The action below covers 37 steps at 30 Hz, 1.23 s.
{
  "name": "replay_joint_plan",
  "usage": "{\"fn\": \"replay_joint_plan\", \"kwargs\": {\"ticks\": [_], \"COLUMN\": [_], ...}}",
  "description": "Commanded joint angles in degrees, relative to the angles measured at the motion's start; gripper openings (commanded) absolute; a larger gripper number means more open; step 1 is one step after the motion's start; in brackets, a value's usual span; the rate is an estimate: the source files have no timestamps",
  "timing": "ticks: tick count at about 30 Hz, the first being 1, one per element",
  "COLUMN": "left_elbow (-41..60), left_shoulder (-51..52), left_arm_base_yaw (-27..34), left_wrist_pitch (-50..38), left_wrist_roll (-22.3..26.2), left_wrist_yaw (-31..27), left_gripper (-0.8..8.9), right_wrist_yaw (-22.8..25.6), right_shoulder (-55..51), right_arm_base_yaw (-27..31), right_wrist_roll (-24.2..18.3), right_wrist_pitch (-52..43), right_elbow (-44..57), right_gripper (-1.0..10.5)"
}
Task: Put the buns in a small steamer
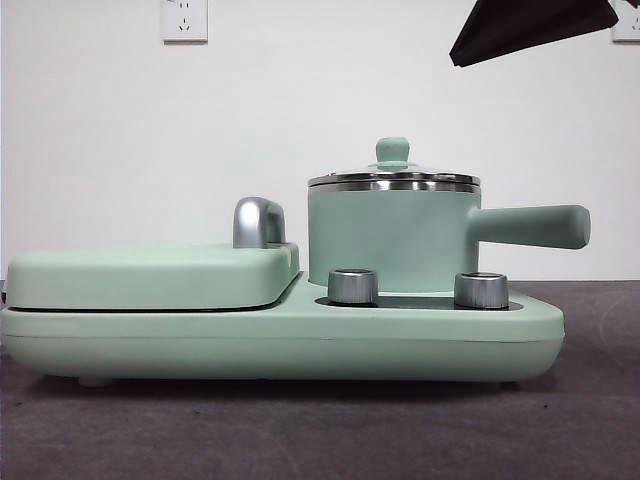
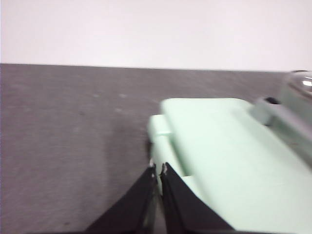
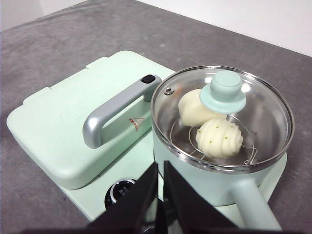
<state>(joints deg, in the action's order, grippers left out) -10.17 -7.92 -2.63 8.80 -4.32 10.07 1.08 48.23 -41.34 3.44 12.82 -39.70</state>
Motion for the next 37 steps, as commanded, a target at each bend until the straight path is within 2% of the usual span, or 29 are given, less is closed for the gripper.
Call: {"fn": "replay_joint_plan", "kwargs": {"ticks": [1,9,29,34,37], "left_elbow": [3.56,9.46,9.44,9.44,9.44], "left_shoulder": [3.34,7.74,7.74,7.74,7.74], "left_arm_base_yaw": [1.68,3.91,3.91,3.89,3.91], "left_wrist_pitch": [-1.25,-1.25,-1.07,-1.05,-1.05], "left_wrist_roll": [0.61,0.66,0.22,0.22,0.20], "left_wrist_yaw": [-1.25,-4.35,-4.31,-4.31,-4.31], "left_gripper": [0.16,0.16,0.16,0.16,0.16], "right_wrist_yaw": [0.02,0.00,0.04,1.53,1.49], "right_shoulder": [0.28,0.28,0.28,-2.93,-6.29], "right_arm_base_yaw": [-0.52,-0.52,-0.52,1.77,6.73], "right_wrist_roll": [0.66,0.66,0.50,-5.18,-6.56], "right_wrist_pitch": [-0.66,-0.72,-0.79,0.87,0.42], "right_elbow": [-0.39,-0.39,-0.39,0.15,2.78], "right_gripper": [0.1,0.1,0.1,0.1,0.1]}}
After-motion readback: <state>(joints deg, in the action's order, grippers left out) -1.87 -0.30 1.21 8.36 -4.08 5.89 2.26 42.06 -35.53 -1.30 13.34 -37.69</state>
